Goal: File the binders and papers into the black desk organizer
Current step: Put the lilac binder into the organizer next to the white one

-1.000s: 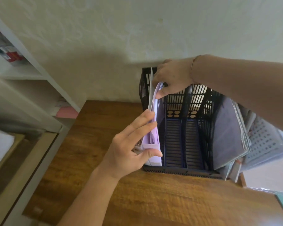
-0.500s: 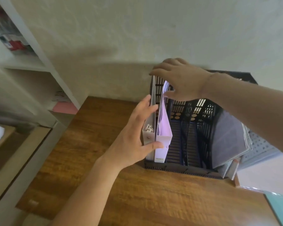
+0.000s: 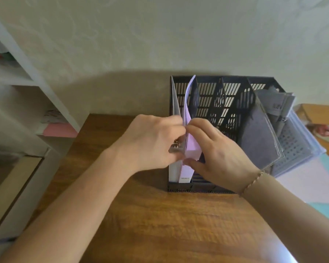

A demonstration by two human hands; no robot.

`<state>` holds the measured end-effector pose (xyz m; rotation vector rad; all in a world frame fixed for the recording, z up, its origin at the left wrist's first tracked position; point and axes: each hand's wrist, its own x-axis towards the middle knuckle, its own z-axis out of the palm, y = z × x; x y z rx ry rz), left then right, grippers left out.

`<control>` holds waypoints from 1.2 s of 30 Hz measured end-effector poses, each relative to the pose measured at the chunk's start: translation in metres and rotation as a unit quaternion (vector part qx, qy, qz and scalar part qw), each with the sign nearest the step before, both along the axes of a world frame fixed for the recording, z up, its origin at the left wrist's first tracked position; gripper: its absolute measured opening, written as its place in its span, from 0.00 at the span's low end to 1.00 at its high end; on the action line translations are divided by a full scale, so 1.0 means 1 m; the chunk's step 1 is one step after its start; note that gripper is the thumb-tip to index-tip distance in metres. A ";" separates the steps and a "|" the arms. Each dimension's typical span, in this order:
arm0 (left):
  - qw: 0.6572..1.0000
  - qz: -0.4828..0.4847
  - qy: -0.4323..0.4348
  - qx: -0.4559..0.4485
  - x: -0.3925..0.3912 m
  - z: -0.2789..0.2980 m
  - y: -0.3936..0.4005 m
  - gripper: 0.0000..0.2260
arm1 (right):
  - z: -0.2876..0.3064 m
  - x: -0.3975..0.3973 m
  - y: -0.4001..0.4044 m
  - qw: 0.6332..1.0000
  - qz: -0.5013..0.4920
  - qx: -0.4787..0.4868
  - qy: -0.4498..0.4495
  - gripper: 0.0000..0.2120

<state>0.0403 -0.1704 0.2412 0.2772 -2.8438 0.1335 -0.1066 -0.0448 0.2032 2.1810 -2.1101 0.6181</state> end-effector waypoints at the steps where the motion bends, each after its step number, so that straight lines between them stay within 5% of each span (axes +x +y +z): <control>1: 1.000 0.008 -0.027 0.000 -0.004 0.004 -0.001 0.15 | 0.002 0.000 -0.001 1.000 -0.003 -0.001 0.004 0.34; 8: 0.978 0.032 -0.108 0.175 -0.014 -0.005 -0.005 0.32 | 0.006 0.000 0.000 0.998 0.013 0.025 -0.051 0.56; 13: 0.956 0.029 -0.105 0.272 -0.013 -0.008 -0.009 0.28 | 0.005 0.005 0.000 0.998 0.032 0.024 -0.056 0.55; 17: 0.945 0.043 -0.101 0.308 -0.009 -0.005 -0.006 0.36 | 0.002 0.008 -0.004 0.998 0.004 0.008 -0.063 0.55; 32: 0.988 0.052 0.008 0.142 0.001 -0.014 0.009 0.39 | -0.020 0.025 0.008 0.994 -0.018 -0.089 -0.060 0.47; 36: 0.984 0.032 0.018 0.174 0.002 -0.016 0.013 0.36 | -0.025 0.025 0.008 0.991 -0.018 -0.103 -0.083 0.46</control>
